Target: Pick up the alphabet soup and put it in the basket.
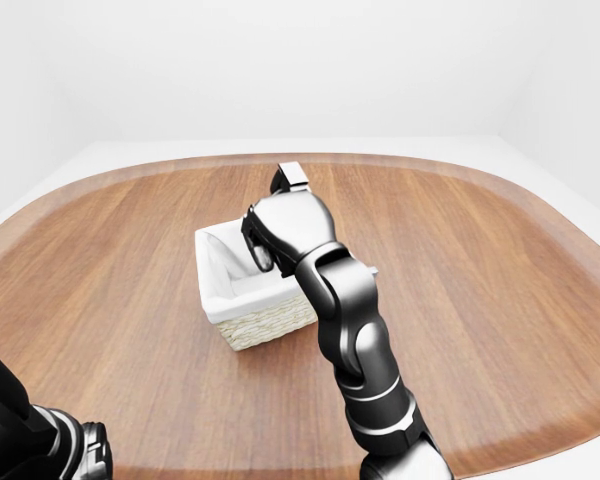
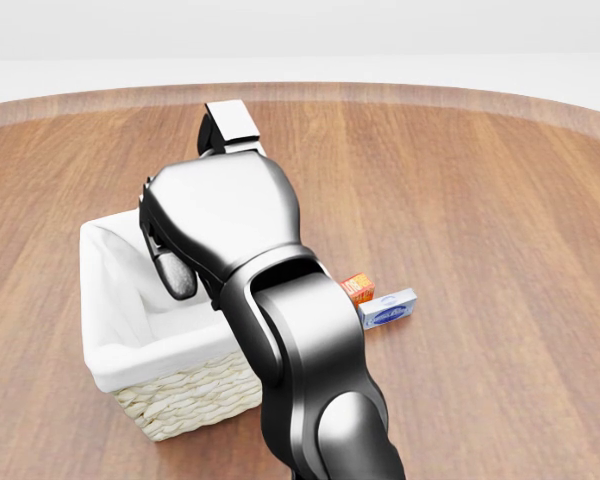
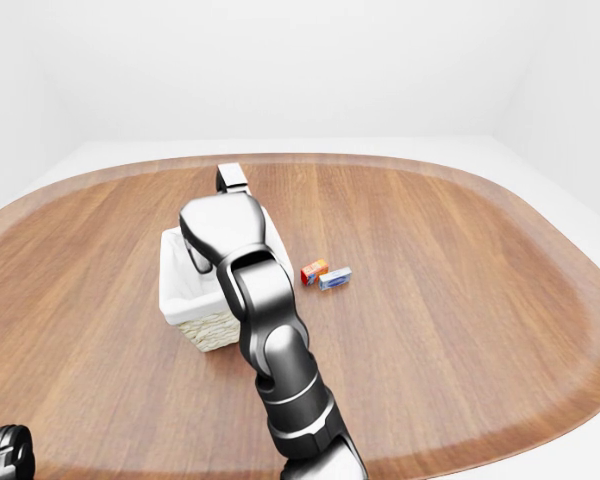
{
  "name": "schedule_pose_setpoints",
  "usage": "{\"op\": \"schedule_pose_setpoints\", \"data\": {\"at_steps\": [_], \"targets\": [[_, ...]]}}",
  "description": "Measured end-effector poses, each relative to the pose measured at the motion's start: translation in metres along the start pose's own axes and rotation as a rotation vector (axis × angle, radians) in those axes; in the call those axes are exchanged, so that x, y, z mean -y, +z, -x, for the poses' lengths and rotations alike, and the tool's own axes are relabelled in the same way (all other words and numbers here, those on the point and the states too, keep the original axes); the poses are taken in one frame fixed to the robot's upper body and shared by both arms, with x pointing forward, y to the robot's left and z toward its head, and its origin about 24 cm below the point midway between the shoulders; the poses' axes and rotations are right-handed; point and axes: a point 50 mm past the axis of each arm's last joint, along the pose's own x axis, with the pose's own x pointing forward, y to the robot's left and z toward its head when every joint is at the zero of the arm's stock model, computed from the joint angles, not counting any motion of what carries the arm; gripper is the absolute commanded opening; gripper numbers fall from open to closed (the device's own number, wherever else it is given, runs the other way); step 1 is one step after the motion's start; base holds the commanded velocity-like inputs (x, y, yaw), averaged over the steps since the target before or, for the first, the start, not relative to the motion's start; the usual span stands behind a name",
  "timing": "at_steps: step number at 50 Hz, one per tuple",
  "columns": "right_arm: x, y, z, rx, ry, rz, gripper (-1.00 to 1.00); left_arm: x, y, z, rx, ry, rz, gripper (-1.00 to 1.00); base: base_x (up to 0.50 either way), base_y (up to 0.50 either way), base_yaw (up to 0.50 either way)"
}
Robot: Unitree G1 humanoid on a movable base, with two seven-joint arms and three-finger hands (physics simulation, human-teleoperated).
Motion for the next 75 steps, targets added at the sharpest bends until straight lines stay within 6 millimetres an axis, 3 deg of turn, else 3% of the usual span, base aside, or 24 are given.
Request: {"op": "schedule_pose_setpoints", "data": {"at_steps": [17,35,46,75], "targets": [[0.001,-0.001,-0.002,-0.009,-0.007,0.017,-0.93,0.000,0.000,0.000,-0.005,-0.003,0.001,1.00,0.00,0.00,0.00],[-0.002,-0.007,-0.054,0.030,-0.020,0.046,-0.94,-0.001,-0.001,0.001,0.006,0.015,-0.018,1.00,0.00,0.00,0.00],[-0.007,-0.009,-0.072,0.040,-0.017,0.045,-0.94,-0.002,-0.001,0.002,0.005,0.017,-0.021,1.00,0.00,0.00,0.00],[-0.056,-0.013,-0.093,0.009,0.062,0.013,-0.94,0.000,-0.003,0.002,-0.014,0.002,-0.008,1.00,0.00,0.00,0.00]]}}
